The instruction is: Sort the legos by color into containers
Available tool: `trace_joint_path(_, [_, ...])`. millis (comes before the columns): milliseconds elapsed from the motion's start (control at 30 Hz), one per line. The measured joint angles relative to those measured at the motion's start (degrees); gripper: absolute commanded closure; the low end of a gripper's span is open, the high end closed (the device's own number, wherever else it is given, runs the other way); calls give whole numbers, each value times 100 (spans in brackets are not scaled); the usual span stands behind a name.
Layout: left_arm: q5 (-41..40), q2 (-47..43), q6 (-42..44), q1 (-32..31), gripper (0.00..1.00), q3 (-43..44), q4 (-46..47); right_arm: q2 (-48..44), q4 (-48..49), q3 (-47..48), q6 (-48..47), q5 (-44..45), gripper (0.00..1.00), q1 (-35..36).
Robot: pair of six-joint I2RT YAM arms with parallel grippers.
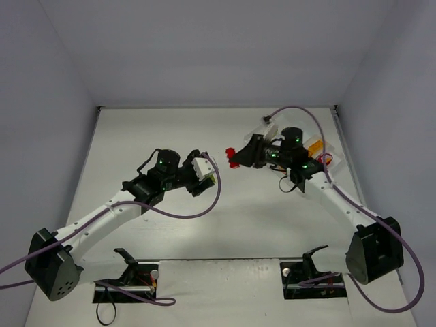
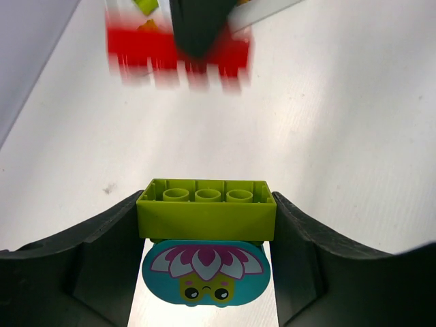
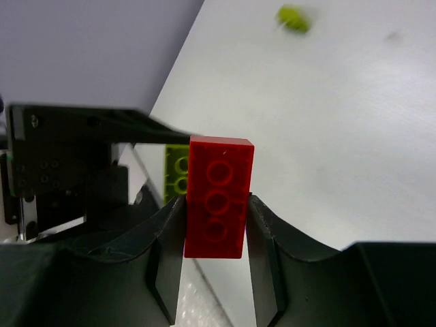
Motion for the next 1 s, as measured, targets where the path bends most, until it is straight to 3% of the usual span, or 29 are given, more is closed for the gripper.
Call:
trace_joint_path(133, [-24,11,-22,37,97,0,-205,-424,-391,4,-304,214,100,-1113])
trace_joint_path(300, [-76,11,-48,35,97,0,-254,-590,-1097,74,-796,697,100,-2009])
trace_joint_path(533, [-295,11,-133,37,97,9,-256,-409,-2050,319,-1285,2986,99,-3001])
trace_joint_path(733, [-409,9,-212,37,97,24,-254,492,-2212,531,-1377,4264,95,-3436])
trace_joint_path(833, [-450,7,-216,37,96,24,-254,984,-2273,553,-1375,4546,87,-3587])
trace_joint_path(1000, [-466,-50,-216,37,96,24,-254,1495,-2343,553,-1362,4800,53,-3766])
